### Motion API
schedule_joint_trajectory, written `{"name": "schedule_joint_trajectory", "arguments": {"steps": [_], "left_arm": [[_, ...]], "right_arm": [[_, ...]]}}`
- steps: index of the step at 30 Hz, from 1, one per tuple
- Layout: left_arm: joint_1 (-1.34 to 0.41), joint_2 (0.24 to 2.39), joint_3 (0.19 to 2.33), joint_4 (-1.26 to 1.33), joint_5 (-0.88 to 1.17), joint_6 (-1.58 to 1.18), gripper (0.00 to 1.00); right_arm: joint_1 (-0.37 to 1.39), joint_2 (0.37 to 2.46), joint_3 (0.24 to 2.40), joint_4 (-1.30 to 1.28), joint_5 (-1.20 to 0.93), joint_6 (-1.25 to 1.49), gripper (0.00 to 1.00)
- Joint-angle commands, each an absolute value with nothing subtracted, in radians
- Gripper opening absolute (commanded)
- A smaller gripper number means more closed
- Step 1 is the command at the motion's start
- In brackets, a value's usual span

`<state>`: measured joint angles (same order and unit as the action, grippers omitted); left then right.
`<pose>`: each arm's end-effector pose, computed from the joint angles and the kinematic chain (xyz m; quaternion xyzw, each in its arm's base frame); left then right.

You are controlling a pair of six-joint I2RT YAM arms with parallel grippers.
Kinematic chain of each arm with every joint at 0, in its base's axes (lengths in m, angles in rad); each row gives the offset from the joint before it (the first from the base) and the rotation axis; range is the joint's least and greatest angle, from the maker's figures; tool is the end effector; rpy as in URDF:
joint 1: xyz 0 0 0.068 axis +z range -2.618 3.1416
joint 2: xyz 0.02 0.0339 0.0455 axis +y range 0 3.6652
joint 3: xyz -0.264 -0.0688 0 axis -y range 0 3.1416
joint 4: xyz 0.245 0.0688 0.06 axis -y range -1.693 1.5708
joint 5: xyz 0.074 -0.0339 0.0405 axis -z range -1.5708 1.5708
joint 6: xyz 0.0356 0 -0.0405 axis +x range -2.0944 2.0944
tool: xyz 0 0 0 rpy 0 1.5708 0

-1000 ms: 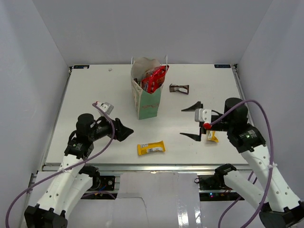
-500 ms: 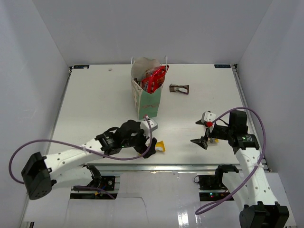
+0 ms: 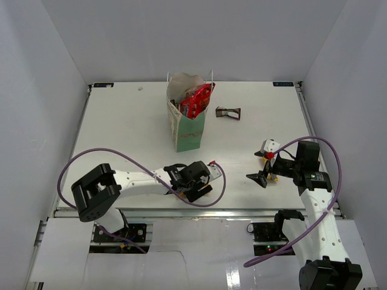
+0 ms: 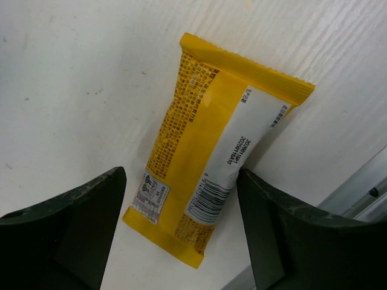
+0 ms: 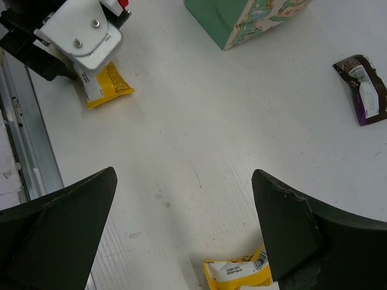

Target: Place the snacks into the paper bag

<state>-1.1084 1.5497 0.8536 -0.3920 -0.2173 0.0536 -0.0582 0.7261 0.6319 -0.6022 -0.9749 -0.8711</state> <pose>0.1369 -0.2574 0.1700 0.5081 0.8211 -0.0286 0.2583 0.1457 0.0210 0.2652 -0.4986 0.6568 0.2117 0.5246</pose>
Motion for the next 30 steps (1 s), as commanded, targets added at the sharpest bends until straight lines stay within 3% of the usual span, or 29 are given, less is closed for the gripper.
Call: {"name": "schedule_joint_trajectory", "arguments": {"steps": [1, 5, 8, 9, 12, 19, 24, 30], "left_arm": [[-1.111, 1.578, 0.884, -0.391, -0.229, 0.103, 0.84], [-1.106, 1.617, 0.876, -0.361, -0.189, 0.118, 0.74], [-1.089, 1.643, 0.888, -0.359, -0.135, 0.118, 0.53], [-1.086, 1.647, 0.891, -0.359, -0.115, 0.114, 0.39], [-1.074, 1.638, 0.891, -0.35, -0.104, 0.103, 0.21], [-1.065, 1.465, 0.911, -0.327, -0.054, 0.009, 0.11], [-1.022, 1.209, 0.998, -0.27, -0.038, -0.135, 0.02], [-0.826, 1.095, 1.152, -0.157, -0.041, -0.285, 0.0]], "right_arm": [[-0.066, 0.716, 0.661, -0.581, -0.992, -0.865, 0.98], [-0.071, 0.712, 0.66, -0.581, -0.994, -0.865, 0.98], [-0.075, 0.706, 0.66, -0.583, -0.997, -0.862, 0.98], [-0.08, 0.703, 0.66, -0.581, -0.999, -0.862, 0.98], [-0.083, 0.698, 0.658, -0.583, -1.002, -0.862, 0.98], [-0.091, 0.695, 0.658, -0.583, -1.002, -0.861, 0.98], [-0.094, 0.696, 0.66, -0.581, -0.999, -0.859, 0.98], [-0.095, 0.703, 0.66, -0.58, -0.994, -0.859, 0.98]]}}
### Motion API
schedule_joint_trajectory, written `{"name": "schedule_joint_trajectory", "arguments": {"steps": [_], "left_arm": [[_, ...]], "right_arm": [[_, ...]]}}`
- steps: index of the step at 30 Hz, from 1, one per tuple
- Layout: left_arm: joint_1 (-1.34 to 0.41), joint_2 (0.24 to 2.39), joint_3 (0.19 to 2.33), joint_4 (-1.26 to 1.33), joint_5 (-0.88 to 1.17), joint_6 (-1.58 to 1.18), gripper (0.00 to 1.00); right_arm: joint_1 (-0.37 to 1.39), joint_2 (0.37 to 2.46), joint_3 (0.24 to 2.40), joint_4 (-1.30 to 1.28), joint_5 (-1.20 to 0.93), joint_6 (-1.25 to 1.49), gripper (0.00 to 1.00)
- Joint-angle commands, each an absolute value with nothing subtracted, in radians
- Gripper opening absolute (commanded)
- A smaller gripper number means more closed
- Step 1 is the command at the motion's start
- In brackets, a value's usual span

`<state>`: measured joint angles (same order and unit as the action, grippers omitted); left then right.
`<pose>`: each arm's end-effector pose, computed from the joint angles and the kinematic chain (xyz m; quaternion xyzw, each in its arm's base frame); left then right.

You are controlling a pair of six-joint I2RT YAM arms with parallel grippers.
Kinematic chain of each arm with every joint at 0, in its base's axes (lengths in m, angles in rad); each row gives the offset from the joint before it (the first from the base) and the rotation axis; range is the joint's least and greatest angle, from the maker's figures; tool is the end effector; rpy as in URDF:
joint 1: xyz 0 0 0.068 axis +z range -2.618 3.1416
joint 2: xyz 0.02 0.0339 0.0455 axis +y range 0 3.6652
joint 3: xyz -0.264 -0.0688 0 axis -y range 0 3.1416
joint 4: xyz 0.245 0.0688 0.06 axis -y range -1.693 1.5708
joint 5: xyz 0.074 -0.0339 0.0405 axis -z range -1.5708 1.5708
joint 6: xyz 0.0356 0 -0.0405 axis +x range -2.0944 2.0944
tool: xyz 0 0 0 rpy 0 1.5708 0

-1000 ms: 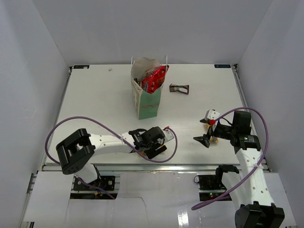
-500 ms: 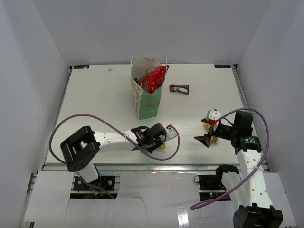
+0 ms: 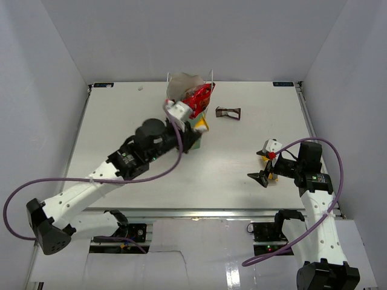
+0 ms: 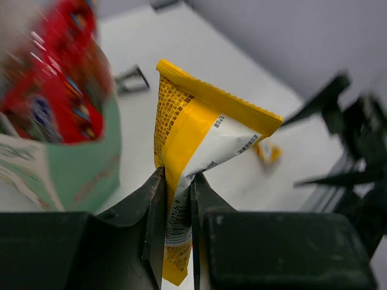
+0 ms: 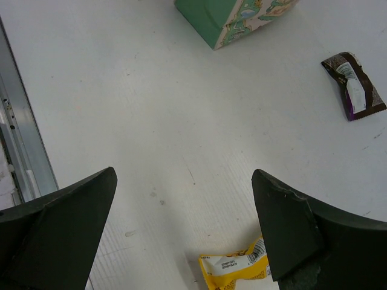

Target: Place the snacks into the paper bag

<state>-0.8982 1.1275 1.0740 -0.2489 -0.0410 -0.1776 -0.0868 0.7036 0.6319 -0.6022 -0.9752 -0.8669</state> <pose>0.1626 -0.2019 0.3662 0.2726 0.7579 -0.2893 0.5172 0.1428 0.0172 0.2680 -0.4906 0.6591 0.1993 0.5341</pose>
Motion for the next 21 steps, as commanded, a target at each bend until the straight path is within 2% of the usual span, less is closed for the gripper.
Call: {"name": "schedule_joint_trajectory", "arguments": {"steps": [1, 7, 12, 21], "left_arm": [[-0.772, 1.106, 1.181, -0.143, -0.047, -0.293, 0.0], [-0.591, 1.366, 1.496, -0.233, -0.117, -0.362, 0.0], [-0.54, 1.578, 1.702, -0.285, -0.135, -0.406, 0.0], [-0.534, 1.684, 1.749, -0.305, -0.167, -0.425, 0.0]], "right_arm": [[-0.095, 0.703, 0.66, -0.58, -0.994, -0.856, 0.98], [-0.1, 0.699, 0.658, -0.58, -0.994, -0.856, 0.98], [-0.103, 0.699, 0.658, -0.58, -0.994, -0.857, 0.98], [-0.104, 0.706, 0.658, -0.578, -0.983, -0.854, 0.98]]}}
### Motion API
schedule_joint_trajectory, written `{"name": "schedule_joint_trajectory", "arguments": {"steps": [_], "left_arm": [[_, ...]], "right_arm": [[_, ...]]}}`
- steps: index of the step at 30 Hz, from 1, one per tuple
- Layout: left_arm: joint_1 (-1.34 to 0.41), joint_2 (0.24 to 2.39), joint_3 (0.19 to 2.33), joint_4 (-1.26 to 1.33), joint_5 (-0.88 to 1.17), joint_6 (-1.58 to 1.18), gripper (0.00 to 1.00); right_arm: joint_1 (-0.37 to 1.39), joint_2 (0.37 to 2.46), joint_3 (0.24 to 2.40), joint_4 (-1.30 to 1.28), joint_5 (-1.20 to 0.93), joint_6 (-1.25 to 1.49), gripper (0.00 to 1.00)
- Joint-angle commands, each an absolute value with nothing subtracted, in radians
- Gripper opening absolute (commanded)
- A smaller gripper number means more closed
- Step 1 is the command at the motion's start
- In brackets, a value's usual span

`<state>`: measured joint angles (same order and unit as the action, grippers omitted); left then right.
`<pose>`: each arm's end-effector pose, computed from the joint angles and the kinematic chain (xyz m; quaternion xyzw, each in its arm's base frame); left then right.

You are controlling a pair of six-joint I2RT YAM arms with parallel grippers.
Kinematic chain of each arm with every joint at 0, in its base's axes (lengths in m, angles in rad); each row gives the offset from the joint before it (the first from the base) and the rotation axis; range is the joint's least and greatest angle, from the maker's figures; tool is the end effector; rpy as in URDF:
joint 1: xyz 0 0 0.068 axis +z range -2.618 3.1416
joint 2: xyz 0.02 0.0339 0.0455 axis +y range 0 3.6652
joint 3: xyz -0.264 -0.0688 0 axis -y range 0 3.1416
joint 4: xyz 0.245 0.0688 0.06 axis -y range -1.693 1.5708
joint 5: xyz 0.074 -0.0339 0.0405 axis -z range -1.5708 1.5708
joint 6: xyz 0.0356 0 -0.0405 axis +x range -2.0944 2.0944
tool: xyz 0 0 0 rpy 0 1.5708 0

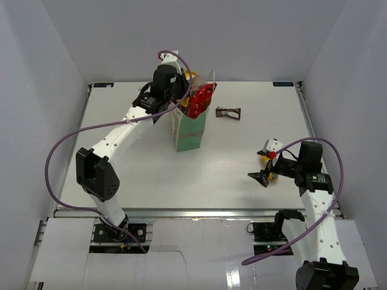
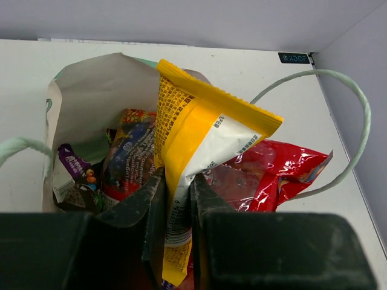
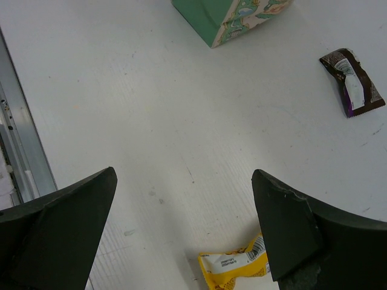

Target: Place the snacks into the paper bag

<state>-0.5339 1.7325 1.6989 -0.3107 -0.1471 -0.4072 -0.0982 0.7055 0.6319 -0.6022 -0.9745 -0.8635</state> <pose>0.3575 -0.2053 0.3889 0.0094 0.8166 -0.2067 0.5388 0.1433 0.0155 0.2677 -0.4854 0.6634 0.1974 0.5342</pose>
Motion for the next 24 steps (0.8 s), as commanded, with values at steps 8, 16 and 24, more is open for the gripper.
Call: {"name": "schedule_joint_trajectory", "arguments": {"steps": [8, 16, 24], "left_arm": [[-0.534, 1.649, 1.709, -0.279, -0.146, -0.396, 0.55], [-0.534, 1.545, 1.689, -0.25, -0.088, -0.379, 0.71], [-0.535, 1.166, 1.314, -0.075, 0.342, -0.209, 0.88]], "right_arm": [[-0.107, 0.719, 0.657, -0.575, -0.974, -0.848, 0.98], [-0.118, 0.729, 0.646, -0.546, -0.956, -0.815, 0.98], [-0.12, 0.778, 0.655, -0.371, -0.507, -0.48, 0.94]]}}
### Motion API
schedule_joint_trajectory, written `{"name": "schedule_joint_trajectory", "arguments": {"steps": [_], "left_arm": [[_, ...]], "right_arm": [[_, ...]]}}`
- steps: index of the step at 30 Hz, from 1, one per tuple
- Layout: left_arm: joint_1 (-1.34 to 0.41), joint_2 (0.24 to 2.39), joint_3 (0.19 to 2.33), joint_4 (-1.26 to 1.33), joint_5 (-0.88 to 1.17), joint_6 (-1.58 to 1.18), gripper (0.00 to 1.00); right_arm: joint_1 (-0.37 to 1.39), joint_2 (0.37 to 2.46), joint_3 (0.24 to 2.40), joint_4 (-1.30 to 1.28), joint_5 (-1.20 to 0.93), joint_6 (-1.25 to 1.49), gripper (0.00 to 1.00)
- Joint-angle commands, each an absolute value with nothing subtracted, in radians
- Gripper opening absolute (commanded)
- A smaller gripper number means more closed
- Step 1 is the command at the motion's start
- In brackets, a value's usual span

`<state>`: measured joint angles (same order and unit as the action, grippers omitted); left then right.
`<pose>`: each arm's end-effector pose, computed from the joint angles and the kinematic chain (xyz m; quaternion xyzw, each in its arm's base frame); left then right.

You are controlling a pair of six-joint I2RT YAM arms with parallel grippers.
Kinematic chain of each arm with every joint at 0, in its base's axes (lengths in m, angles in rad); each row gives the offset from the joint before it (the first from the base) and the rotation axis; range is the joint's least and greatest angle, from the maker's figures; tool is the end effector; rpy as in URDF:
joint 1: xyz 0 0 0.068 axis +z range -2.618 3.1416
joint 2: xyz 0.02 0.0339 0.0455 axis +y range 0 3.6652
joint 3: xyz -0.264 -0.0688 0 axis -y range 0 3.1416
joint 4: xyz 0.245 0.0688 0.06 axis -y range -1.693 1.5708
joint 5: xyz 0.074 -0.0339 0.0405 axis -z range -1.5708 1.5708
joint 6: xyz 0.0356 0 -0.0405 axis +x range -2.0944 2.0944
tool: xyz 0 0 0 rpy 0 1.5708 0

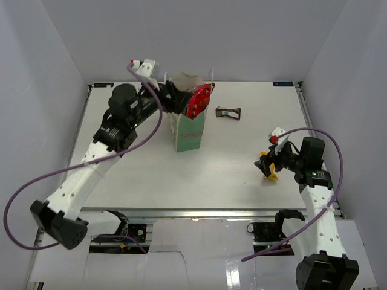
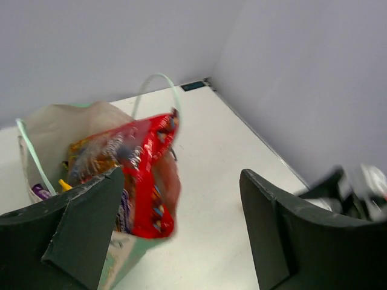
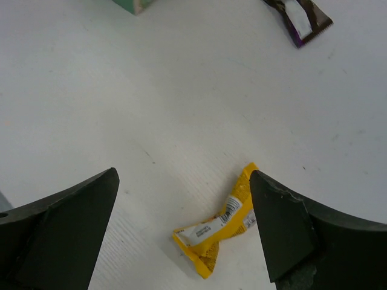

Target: Place the snacks into the paper bag

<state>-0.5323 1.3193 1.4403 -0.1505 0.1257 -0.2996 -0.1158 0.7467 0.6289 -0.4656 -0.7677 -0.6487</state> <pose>0.2558 -0.1559 0.4551 0.1266 0.7061 -0.3221 0.6177 0.1615 0.0061 0.2687 -0.3862 0.7410 0.1421 0.5307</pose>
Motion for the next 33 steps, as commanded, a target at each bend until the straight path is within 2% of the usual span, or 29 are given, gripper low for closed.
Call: {"name": "schedule_joint_trajectory", "arguments": {"steps": [1, 2, 4, 5, 9, 14, 20, 22, 24, 25, 27, 33], "left_arm": [[-0.534, 1.119, 1.252, -0.057, 0.379, -0.184, 0.88], [-0.535, 1.018, 1.124, -0.045, 0.383, -0.175, 0.89], [-0.534, 0.919, 0.998, -0.008, 0.382, -0.16, 0.9], [-0.534, 0.873, 0.876, 0.045, 0.374, -0.147, 0.92], [-0.535, 0.671, 0.662, 0.109, 0.377, -0.114, 0.94], [-0.535, 0.624, 0.653, 0.008, 0.368, -0.046, 0.95], [-0.535, 0.545, 0.614, -0.026, 0.333, -0.02, 0.95], [-0.535, 0.528, 0.606, -0.026, 0.313, -0.017, 0.95], [-0.535, 0.515, 0.604, -0.029, 0.301, -0.012, 0.95], [-0.535, 0.512, 0.604, -0.031, 0.295, -0.011, 0.95], [-0.535, 0.509, 0.601, -0.034, 0.284, -0.009, 0.95], [-0.535, 0.502, 0.598, -0.034, 0.276, -0.008, 0.95]], "right_arm": [[-0.118, 0.816, 0.687, -0.391, -0.447, -0.465, 0.93], [-0.12, 0.837, 0.701, -0.402, -0.393, -0.456, 0.92], [-0.117, 0.915, 0.729, -0.42, -0.238, -0.396, 0.91], [-0.115, 0.946, 0.762, -0.463, -0.212, -0.379, 0.91], [-0.103, 1.089, 0.818, -0.569, -0.19, -0.292, 0.92], [-0.1, 1.206, 0.804, -0.56, -0.192, -0.221, 0.88], [-0.095, 1.324, 0.827, -0.545, -0.179, -0.196, 0.76], [-0.092, 1.359, 0.831, -0.537, -0.204, -0.184, 0.69], [-0.086, 1.391, 0.841, -0.54, -0.216, -0.178, 0.66], [-0.086, 1.426, 0.851, -0.548, -0.224, -0.176, 0.59], [-0.086, 1.456, 0.861, -0.555, -0.235, -0.173, 0.57], [-0.086, 1.482, 0.862, -0.546, -0.27, -0.158, 0.35]]}}
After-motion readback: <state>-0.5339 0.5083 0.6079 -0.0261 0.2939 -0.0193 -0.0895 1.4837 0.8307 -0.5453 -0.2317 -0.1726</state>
